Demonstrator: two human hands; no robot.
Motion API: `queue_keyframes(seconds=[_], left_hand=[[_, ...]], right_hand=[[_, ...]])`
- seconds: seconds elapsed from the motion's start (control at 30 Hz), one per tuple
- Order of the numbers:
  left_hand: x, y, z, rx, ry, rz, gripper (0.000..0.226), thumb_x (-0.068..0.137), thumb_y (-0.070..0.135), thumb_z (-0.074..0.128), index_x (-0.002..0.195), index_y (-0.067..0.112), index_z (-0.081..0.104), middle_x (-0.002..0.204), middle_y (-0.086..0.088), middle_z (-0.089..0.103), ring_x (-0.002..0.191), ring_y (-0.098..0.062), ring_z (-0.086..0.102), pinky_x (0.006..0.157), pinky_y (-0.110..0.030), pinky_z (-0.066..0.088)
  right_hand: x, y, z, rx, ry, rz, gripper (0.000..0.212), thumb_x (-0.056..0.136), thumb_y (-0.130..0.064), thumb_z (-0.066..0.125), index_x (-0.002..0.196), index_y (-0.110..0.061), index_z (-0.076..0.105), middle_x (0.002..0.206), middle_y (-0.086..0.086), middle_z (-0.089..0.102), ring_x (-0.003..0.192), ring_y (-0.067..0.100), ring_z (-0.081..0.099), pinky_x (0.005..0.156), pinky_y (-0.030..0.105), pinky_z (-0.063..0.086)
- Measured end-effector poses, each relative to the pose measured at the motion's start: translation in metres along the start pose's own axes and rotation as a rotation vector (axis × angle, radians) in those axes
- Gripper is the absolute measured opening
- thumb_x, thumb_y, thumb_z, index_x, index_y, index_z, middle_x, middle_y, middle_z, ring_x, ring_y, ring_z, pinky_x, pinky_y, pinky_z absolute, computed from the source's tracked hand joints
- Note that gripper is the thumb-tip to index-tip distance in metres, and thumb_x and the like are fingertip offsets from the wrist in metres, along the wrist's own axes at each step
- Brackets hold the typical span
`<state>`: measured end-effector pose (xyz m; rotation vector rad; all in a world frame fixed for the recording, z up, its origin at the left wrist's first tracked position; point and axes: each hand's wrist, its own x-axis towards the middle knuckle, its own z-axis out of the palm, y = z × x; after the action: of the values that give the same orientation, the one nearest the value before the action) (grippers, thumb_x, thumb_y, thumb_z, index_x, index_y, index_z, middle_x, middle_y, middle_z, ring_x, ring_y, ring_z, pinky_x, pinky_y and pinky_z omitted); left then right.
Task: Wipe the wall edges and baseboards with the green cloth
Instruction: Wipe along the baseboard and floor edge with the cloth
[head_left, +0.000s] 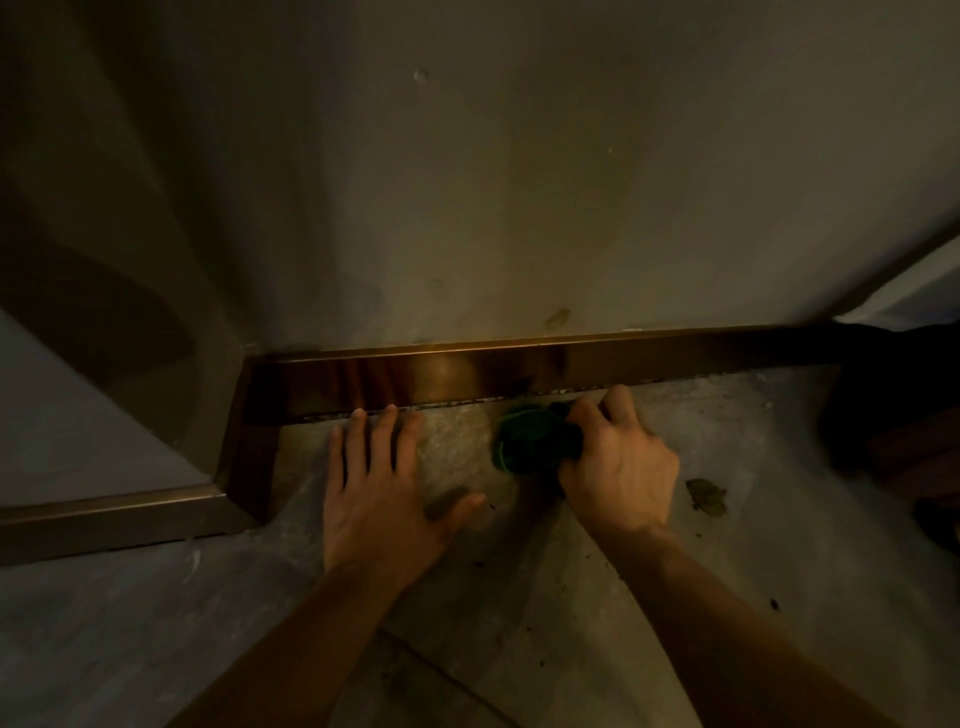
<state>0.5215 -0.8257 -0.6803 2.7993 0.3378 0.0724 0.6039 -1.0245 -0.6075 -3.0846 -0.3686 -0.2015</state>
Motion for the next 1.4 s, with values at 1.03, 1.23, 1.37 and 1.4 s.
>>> queue_keyframes(seconds=[1.03, 1.23, 1.37, 1.4], left_hand=[[0.0, 0.008, 0.013, -0.025, 0.009, 0.031, 0.114, 0.076, 0.093, 0.028, 0.159, 0.017, 0.01, 0.167, -0.006, 0.01, 0.154, -0.027, 0.0, 0.123, -0.054, 0.012], [0.001, 0.009, 0.014, -0.03, -0.01, 0.028, 0.118, 0.073, 0.096, 0.029, 0.159, 0.018, 0.009, 0.167, -0.006, 0.007, 0.154, -0.027, -0.002, 0.122, -0.055, 0.01], [0.0, 0.009, 0.013, -0.015, -0.021, 0.027, 0.12, 0.073, 0.097, 0.029, 0.159, 0.017, 0.006, 0.168, -0.006, 0.005, 0.154, -0.027, -0.004, 0.123, -0.055, 0.009], [0.0, 0.01, 0.013, -0.013, -0.022, 0.025, 0.12, 0.073, 0.097, 0.028, 0.159, 0.016, 0.007, 0.168, -0.006, 0.005, 0.154, -0.027, -0.004, 0.123, -0.055, 0.01]], right_hand=[[0.022, -0.066, 0.02, 0.201, -0.032, -0.348, 0.049, 0.071, -0.015, 0.079, 0.111, -0.018, 0.052, 0.114, 0.009, 0.046, 0.099, 0.028, 0.051, 0.065, 0.039, 0.055], [0.033, -0.056, 0.023, 0.04, -0.036, -0.353, 0.044, 0.074, -0.012, 0.075, 0.113, -0.014, 0.053, 0.111, 0.014, 0.048, 0.095, 0.032, 0.051, 0.054, 0.037, 0.047], [0.037, -0.039, 0.024, 0.009, -0.042, -0.295, 0.04, 0.077, -0.013, 0.073, 0.112, -0.015, 0.054, 0.112, 0.013, 0.047, 0.097, 0.031, 0.05, 0.056, 0.04, 0.052], [0.038, -0.035, 0.025, 0.002, -0.045, -0.282, 0.04, 0.078, -0.013, 0.072, 0.113, -0.015, 0.053, 0.113, 0.013, 0.047, 0.098, 0.031, 0.05, 0.057, 0.04, 0.053]])
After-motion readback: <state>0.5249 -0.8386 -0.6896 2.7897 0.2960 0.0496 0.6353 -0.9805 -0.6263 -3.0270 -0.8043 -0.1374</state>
